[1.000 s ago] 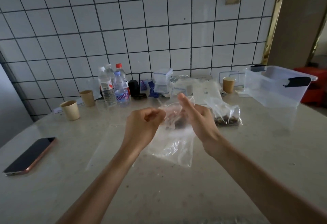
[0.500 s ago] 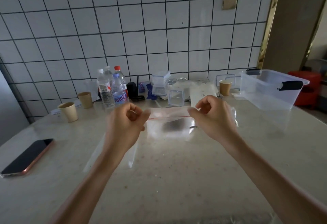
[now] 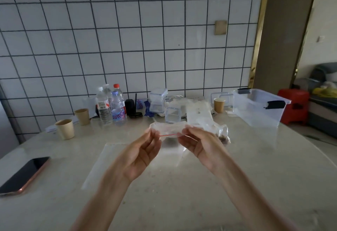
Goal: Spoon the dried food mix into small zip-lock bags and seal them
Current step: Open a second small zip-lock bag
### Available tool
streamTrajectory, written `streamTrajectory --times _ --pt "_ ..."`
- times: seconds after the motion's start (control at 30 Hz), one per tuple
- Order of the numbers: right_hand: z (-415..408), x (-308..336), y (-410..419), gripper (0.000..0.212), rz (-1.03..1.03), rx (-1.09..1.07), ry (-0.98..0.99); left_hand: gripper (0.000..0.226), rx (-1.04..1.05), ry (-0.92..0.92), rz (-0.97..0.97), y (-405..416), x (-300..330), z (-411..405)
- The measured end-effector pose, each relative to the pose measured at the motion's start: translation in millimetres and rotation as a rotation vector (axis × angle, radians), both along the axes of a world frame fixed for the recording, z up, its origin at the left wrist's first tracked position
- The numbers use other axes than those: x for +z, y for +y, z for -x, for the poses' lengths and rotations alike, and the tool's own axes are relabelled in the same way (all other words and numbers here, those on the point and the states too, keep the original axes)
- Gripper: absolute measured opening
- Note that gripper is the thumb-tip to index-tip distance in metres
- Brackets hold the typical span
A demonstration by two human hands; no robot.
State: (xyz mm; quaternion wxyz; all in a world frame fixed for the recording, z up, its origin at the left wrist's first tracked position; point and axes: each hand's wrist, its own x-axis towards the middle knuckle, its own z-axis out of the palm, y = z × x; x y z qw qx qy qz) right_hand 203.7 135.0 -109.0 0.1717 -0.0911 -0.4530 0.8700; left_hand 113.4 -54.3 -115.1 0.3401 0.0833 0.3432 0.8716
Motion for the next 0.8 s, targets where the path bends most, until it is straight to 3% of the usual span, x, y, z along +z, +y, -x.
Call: streamTrajectory --times 0.1,0.23,0.47,0.57,0.7,0.8 --pt "1 -1 0 0.026 0.117 0.09 0.019 0.009 0.002 -0.027 0.047 7 -3 -7" --pt "3 -4 2 0.03 0.098 0.114 -0.029 0.004 0.047 0.034 0.176 14 -8 -7" --pt "4 -12 7 0.047 -0.022 0.177 -0.023 0.028 0.03 0.027 0.151 10 -6 -9" --pt "4 -17 9 0.04 -0.055 0.204 -0.023 0.027 0.034 0.053 0.152 9 -6 -11" --pt "6 -24 9 0.016 -0.062 0.26 0.009 0.022 0.027 0.02 0.086 7 -10 -11" --pt "6 -26 9 0.02 -0.217 0.261 0.032 0.019 0.021 0.136 0.068 6 -15 -8"
